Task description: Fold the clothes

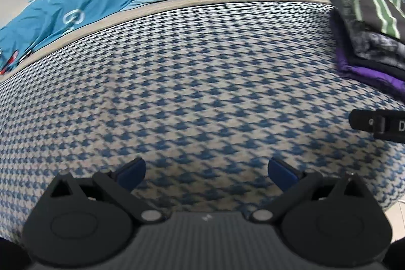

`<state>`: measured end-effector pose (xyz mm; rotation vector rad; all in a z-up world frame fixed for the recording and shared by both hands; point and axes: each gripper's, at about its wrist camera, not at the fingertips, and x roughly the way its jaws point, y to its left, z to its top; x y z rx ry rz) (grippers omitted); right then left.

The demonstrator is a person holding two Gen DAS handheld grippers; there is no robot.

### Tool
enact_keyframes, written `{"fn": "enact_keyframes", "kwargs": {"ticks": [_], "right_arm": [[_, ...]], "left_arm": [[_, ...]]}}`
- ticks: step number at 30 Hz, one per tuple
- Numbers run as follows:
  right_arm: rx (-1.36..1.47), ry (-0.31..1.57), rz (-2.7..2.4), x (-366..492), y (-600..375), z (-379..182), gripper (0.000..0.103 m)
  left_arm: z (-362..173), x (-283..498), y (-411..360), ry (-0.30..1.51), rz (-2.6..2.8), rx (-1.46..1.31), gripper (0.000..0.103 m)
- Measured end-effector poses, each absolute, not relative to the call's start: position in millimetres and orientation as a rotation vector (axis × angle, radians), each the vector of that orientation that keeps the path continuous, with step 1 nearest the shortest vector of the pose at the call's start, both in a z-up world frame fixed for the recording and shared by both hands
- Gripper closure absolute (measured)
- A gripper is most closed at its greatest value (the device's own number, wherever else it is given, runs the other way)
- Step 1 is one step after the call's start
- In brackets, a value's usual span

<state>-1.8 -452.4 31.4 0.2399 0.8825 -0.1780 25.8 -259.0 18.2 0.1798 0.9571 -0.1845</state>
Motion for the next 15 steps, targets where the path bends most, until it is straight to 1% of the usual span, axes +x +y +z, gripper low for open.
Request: {"fn": "enact_keyframes", "kwargs": {"ticks": [2,15], "right_arm": [[0.219,0.886,-0.164,3,-443,30,0.027],[0.113,0.938,-0.053,32,-375,13,0.027]], "left_arm": [[18,28,-250,0.960,-0.165,0.164,0.000],[11,34,-185,0.965,-0.057,0.089,0.000]]}}
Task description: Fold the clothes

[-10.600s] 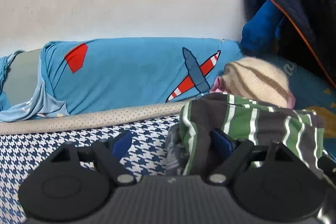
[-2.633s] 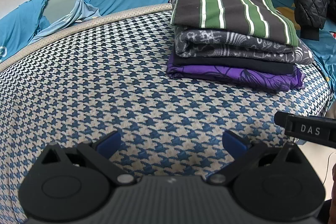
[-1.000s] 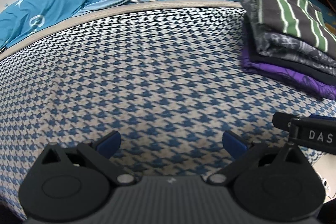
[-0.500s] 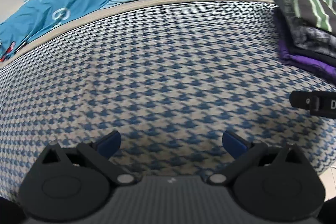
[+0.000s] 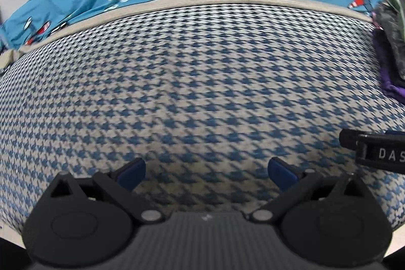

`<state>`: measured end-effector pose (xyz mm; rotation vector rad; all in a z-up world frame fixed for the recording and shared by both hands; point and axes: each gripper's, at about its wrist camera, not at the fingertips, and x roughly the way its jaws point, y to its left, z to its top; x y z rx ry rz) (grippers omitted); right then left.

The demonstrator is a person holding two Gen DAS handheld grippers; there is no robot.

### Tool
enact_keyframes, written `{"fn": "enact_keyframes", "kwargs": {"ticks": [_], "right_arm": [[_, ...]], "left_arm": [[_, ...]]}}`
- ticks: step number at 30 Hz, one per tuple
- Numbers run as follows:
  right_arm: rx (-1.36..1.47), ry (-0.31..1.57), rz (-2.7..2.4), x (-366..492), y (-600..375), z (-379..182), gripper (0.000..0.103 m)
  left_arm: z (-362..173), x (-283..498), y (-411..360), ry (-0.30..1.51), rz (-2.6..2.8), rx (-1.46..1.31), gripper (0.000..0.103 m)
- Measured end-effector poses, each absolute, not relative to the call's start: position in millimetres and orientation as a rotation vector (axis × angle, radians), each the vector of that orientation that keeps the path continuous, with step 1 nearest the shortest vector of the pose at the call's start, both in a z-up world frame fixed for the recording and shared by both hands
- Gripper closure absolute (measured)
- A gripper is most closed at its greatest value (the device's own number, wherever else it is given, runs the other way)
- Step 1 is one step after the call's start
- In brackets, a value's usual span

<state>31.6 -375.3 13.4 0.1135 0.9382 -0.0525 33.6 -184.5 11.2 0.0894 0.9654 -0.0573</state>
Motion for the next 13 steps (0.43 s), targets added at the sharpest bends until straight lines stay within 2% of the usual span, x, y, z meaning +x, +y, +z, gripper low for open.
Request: {"fn": "enact_keyframes", "kwargs": {"ticks": [13], "right_arm": [[0.014,0.979,0.020,52,-318,-8,0.027]], "left_arm": [[5,39,-124,0.964,0.030,0.016,0.000]]}}
